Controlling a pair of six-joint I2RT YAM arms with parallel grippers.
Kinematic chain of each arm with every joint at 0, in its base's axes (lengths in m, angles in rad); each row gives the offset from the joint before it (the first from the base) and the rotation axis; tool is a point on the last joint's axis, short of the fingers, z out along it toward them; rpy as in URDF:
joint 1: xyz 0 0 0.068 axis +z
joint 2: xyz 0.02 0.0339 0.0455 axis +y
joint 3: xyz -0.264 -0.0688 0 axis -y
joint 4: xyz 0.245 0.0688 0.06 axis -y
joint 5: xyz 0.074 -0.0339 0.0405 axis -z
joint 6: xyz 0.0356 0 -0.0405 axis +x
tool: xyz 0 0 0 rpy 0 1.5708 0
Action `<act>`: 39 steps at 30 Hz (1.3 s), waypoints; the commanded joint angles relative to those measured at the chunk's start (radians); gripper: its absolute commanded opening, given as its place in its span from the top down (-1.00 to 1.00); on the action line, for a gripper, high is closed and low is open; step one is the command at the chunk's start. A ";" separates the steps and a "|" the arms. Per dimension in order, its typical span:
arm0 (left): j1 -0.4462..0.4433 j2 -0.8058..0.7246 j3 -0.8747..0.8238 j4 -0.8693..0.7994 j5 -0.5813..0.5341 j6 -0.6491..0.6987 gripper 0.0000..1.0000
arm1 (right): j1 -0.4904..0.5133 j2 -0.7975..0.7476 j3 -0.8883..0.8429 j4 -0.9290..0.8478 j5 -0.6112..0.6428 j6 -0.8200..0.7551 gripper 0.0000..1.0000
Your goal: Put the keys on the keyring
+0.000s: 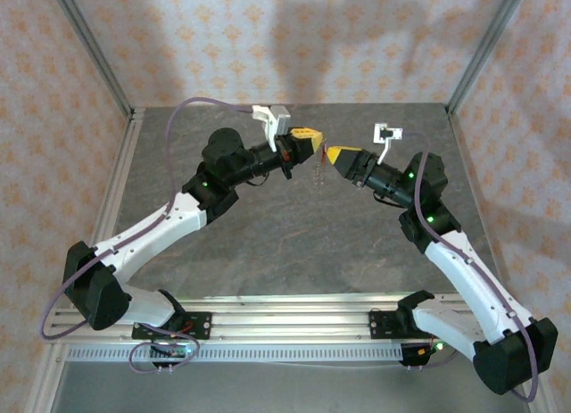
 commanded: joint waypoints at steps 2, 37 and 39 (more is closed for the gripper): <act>0.003 -0.011 0.011 0.126 -0.033 -0.040 1.00 | -0.054 -0.058 0.005 -0.001 0.037 0.003 0.31; 0.049 0.184 -0.034 0.445 0.004 -0.468 1.00 | -0.097 0.134 0.015 0.352 0.076 0.210 -0.02; 0.048 0.191 -0.034 0.457 0.005 -0.487 1.00 | -0.097 0.160 0.012 0.391 0.059 0.230 -0.02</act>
